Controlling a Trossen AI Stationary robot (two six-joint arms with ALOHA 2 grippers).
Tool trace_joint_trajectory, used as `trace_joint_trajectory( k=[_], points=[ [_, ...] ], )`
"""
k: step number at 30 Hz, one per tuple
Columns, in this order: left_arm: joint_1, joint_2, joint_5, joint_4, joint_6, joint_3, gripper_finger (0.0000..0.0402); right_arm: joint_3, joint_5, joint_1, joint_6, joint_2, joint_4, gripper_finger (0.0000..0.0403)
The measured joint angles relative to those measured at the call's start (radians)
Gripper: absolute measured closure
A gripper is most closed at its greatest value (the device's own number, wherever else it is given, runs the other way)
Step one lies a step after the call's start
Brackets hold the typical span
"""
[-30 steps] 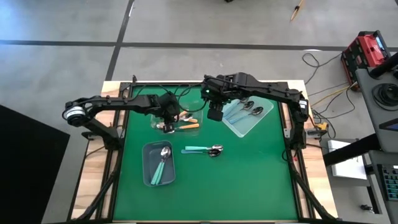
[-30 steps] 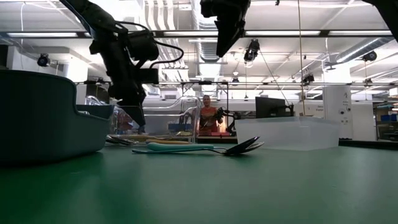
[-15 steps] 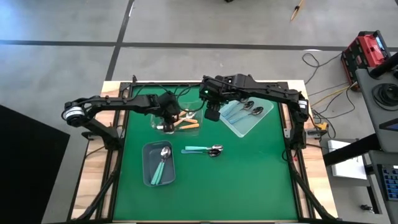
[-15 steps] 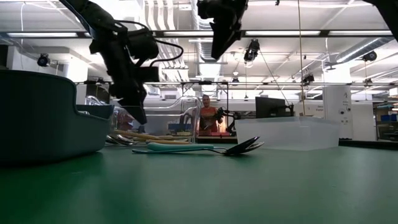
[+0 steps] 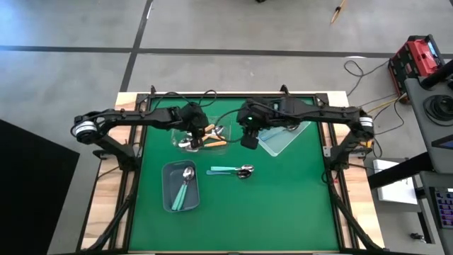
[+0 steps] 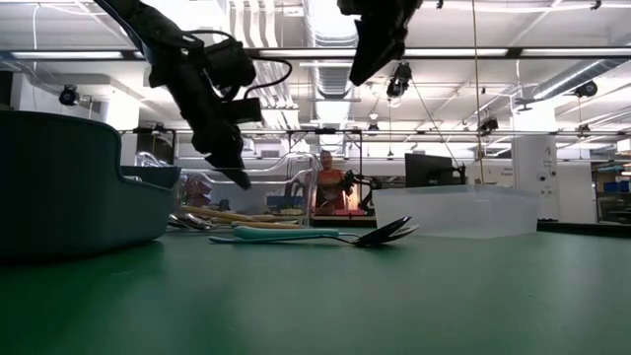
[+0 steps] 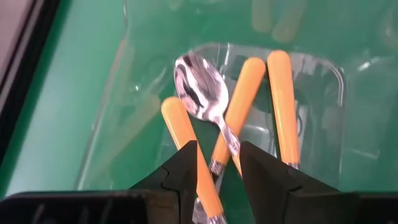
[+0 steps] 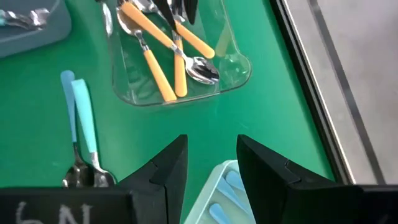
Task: Sort silverware by color (type)
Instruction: Put the orange spoon into the transparent bin
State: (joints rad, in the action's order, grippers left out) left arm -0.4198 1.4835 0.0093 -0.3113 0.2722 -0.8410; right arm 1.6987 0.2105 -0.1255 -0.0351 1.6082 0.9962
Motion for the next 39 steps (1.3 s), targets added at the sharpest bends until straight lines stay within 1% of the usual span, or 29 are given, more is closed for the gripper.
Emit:
trace_joint_trajectory(
  k=[4,8,15,19,23,27,39],
  points=[
    [-0.002,0.004,-0.001,0.032,0.002,0.0,0.0302,-0.124,0.0,0.001,-0.019,-0.078,-0.1,0.0273],
    [-0.003,0.004,-0.001,0.041,0.002,0.0,0.0302,-0.228,0.001,0.001,-0.018,-0.127,-0.199,0.0273],
    [-0.003,0.01,-0.002,0.043,-0.036,0.0,0.0302,-0.318,0.001,0.001,0.006,-0.155,-0.297,0.0273],
    [-0.003,0.042,-0.009,0.048,-0.096,0.001,0.0302,-0.33,0.001,0.001,0.009,-0.155,-0.307,0.0273],
    [-0.003,0.101,-0.074,0.047,-0.161,0.002,0.0302,-0.334,0.001,0.001,0.01,-0.154,-0.307,0.0273],
    [-0.003,0.138,-0.119,0.06,-0.167,0.002,0.0302,-0.334,0.001,0.001,0.014,-0.154,-0.319,0.0273],
    [-0.003,0.159,-0.124,0.076,-0.149,0.002,0.0302,-0.334,0.001,0.001,0.022,-0.154,-0.329,0.0273]
  ],
)
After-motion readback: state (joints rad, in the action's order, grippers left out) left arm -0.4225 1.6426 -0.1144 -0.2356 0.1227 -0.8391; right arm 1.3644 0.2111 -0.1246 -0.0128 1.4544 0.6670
